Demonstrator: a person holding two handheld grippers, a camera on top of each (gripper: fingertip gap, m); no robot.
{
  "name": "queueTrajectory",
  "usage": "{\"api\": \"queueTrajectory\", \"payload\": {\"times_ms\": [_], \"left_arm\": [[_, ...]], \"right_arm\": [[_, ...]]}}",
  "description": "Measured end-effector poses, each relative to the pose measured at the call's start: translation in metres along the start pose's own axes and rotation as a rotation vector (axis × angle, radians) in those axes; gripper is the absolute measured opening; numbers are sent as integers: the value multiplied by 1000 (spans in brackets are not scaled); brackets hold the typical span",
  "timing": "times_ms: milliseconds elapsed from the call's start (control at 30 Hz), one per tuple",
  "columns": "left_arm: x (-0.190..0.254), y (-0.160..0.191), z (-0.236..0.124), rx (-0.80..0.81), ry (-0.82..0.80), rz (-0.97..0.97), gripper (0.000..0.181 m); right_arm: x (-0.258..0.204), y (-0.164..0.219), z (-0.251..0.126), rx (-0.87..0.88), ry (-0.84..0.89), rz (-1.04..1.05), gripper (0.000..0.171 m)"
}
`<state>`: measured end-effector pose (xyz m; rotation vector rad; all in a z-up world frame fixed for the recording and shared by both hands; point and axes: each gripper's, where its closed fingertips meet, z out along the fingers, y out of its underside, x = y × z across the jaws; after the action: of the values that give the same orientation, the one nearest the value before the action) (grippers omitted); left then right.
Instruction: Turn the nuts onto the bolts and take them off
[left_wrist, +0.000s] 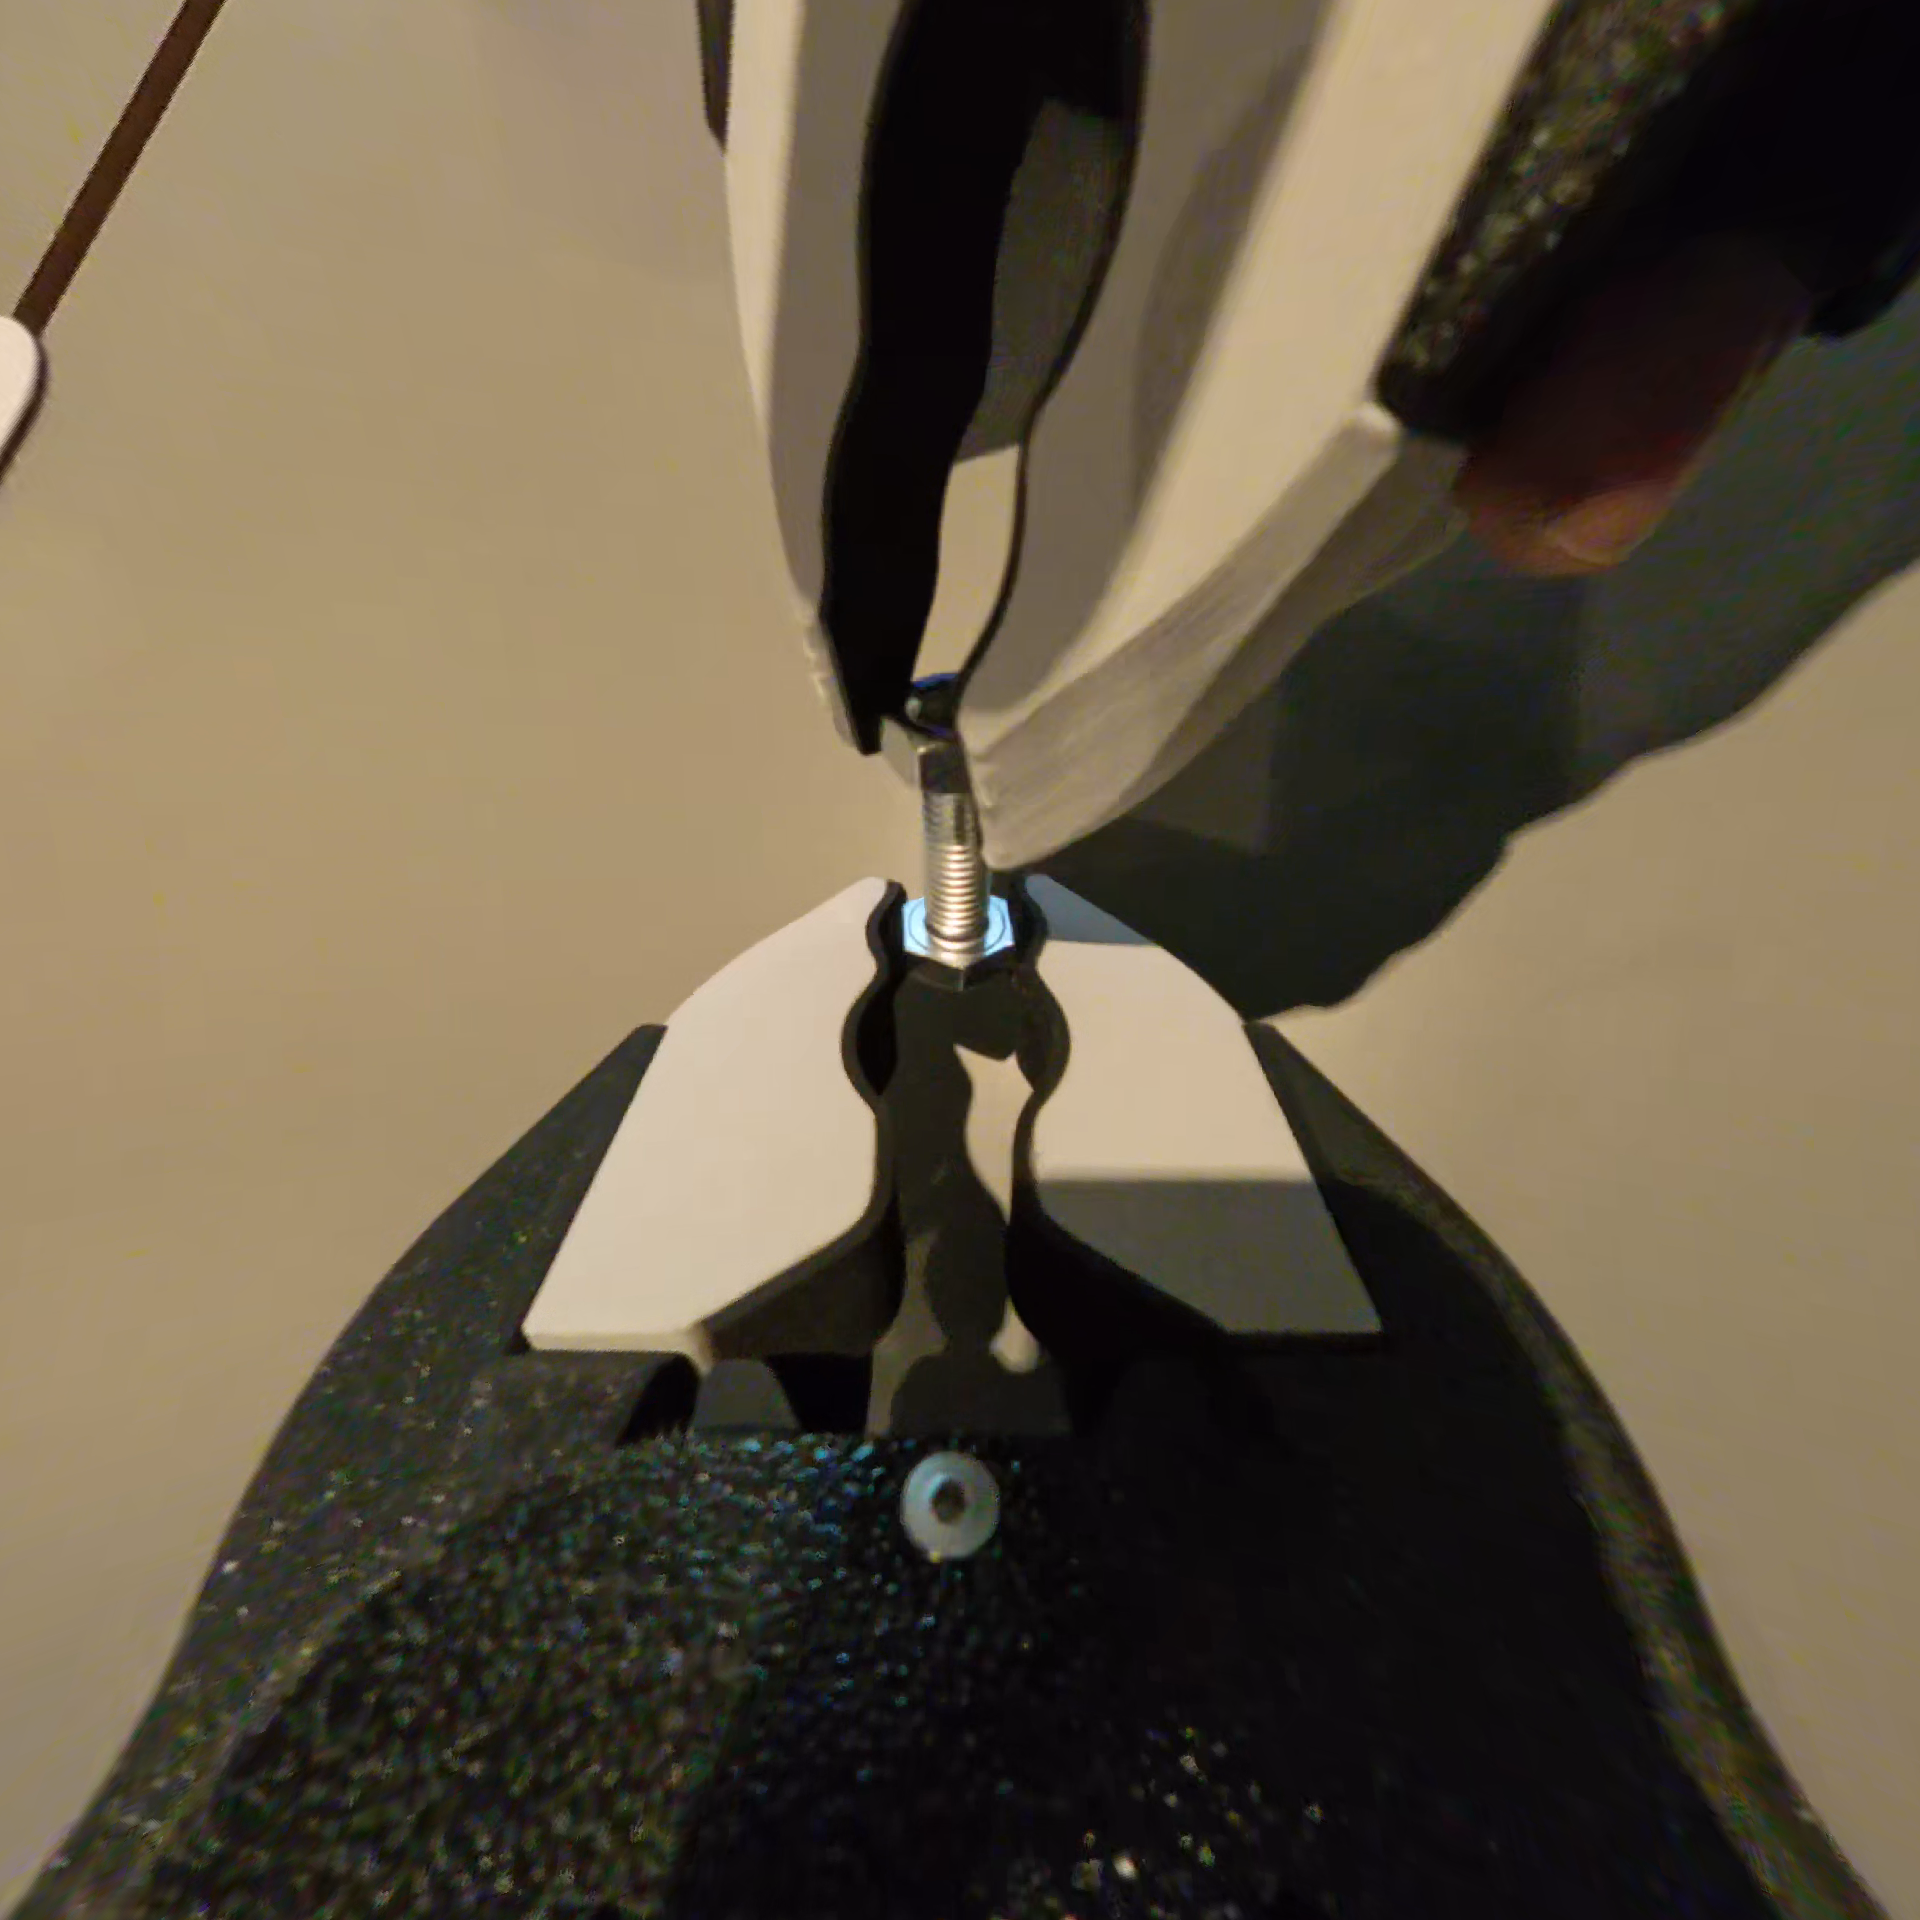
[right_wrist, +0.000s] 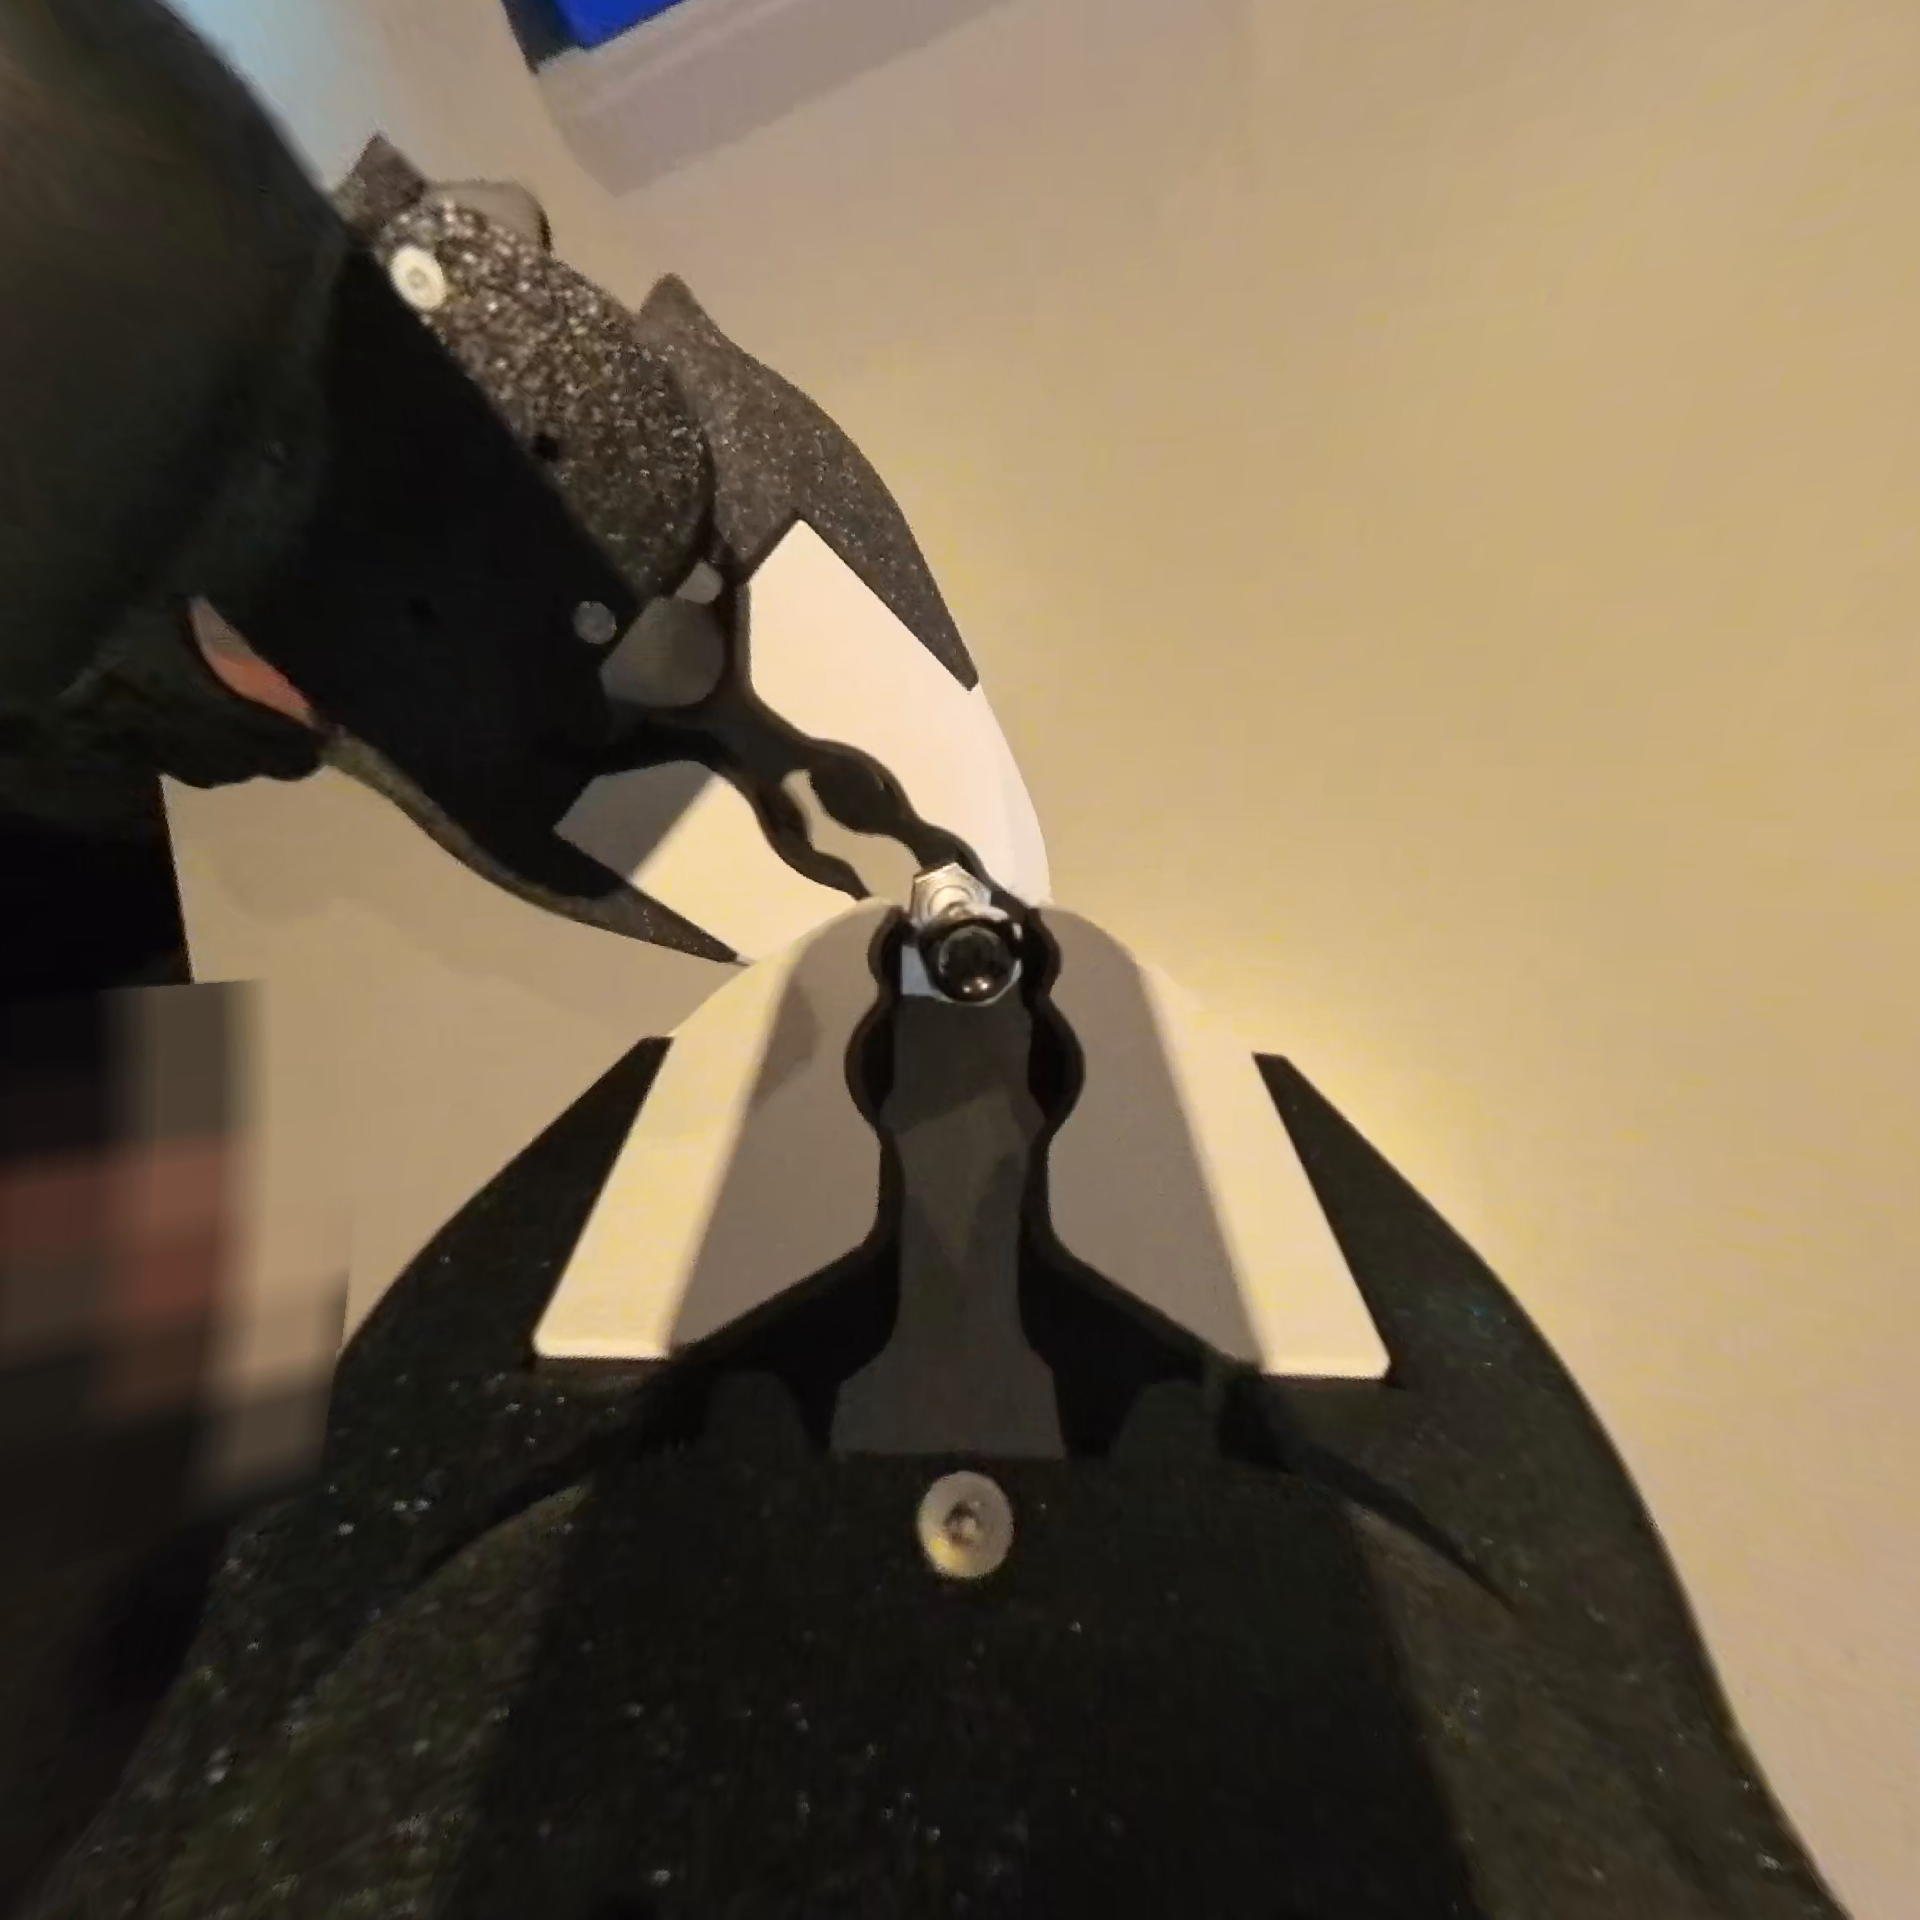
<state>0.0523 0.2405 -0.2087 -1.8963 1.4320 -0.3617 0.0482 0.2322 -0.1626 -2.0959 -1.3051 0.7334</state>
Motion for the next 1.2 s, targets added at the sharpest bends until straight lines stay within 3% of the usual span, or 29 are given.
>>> {"api": "queueTrajectory", "payload": {"times_ms": [133, 367, 567, 1000, 1200], "left_arm": [[3, -5, -2, 53, 70, -60, 19], [9, -11, -6, 123, 176, -133, 18], [17, -15, -8, 146, 222, -91, 18], [27, -17, -9, 142, 256, -30, 18], [19, -14, -8, 109, 161, 4, 18]], "right_arm": [[-7, -6, -6, 43, -43, -103, 33], [-7, -14, -25, 118, -77, -380, 33], [-8, -9, -31, 46, -135, -584, 33], [-18, 5, -22, -77, -203, -728, 20], [-14, 3, -19, -106, -137, -637, 19]]}}
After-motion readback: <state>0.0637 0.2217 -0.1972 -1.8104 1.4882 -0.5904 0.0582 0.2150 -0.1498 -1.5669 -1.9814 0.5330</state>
